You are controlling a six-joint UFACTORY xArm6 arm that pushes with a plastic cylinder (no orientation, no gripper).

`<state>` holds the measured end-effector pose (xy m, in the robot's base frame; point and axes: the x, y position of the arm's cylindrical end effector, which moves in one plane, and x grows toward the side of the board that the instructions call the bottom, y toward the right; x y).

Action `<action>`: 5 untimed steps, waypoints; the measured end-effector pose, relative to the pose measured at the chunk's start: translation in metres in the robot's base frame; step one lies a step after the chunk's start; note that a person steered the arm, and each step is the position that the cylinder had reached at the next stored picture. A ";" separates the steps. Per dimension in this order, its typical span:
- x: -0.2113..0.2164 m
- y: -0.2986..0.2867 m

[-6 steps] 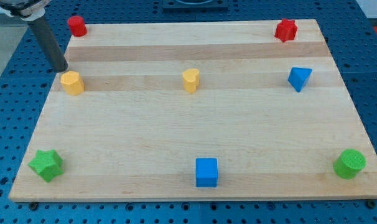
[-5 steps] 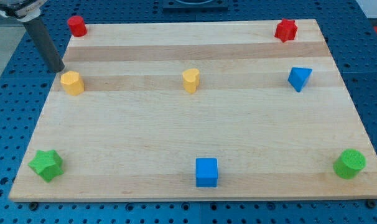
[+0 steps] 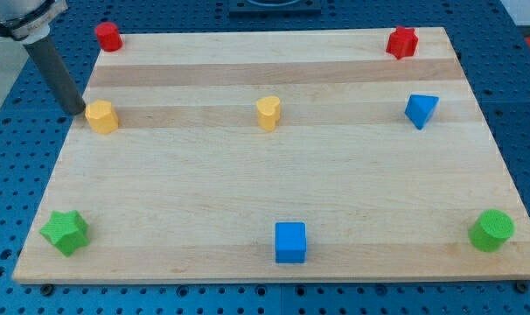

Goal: Slightly push the yellow hexagon towards right to the board

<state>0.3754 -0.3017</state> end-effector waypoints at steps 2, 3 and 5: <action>0.012 0.000; 0.012 0.002; 0.012 0.023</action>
